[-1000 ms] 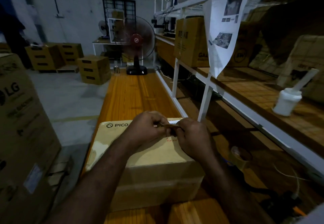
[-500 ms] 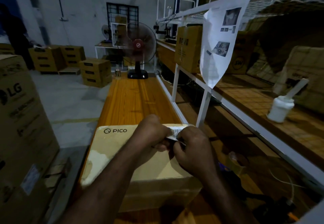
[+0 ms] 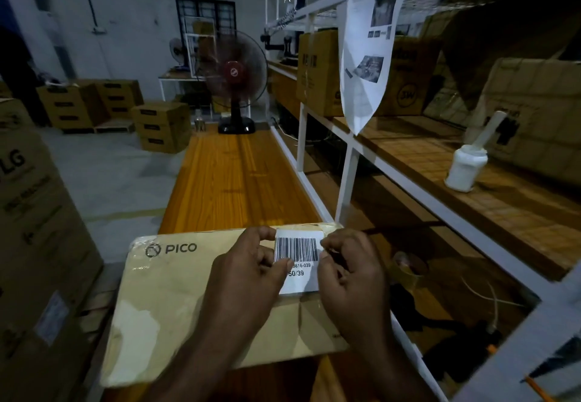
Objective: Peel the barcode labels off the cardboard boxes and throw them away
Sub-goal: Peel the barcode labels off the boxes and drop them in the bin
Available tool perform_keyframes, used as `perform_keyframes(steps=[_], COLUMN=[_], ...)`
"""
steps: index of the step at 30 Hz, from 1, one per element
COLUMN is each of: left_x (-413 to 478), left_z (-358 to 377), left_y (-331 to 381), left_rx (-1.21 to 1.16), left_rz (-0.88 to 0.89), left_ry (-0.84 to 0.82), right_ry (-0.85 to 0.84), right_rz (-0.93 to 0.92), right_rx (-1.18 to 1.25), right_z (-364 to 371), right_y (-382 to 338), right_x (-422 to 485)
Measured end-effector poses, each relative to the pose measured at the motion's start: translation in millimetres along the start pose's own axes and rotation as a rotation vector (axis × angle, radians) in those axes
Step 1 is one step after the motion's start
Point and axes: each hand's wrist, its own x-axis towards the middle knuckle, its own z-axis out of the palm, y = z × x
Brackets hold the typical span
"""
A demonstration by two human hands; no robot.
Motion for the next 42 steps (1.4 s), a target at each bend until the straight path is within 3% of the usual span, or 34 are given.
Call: perform_keyframes(steps=[10, 19, 30, 42], left_x=[-24, -34, -28, -31], left_z=[7, 9, -5, -1], left_y=[5, 4, -5, -22], left_rx=[-0.081, -0.008, 0.196, 0.086], left_rz=[0.086, 0.259, 0.559, 0.734], left_ry=[0.104, 0.117, 0.079, 0.179], right_ry=[-0.017, -0.008, -0.441, -0.479], right_rz=[-0.048, 0.000, 0.111, 0.102], right_rx=[-0.061, -0.016, 0.109, 0.177], right_z=[-6, -8, -32, -23], right_y=[0, 4, -1, -10], right_x=[-7, -7, 14, 15])
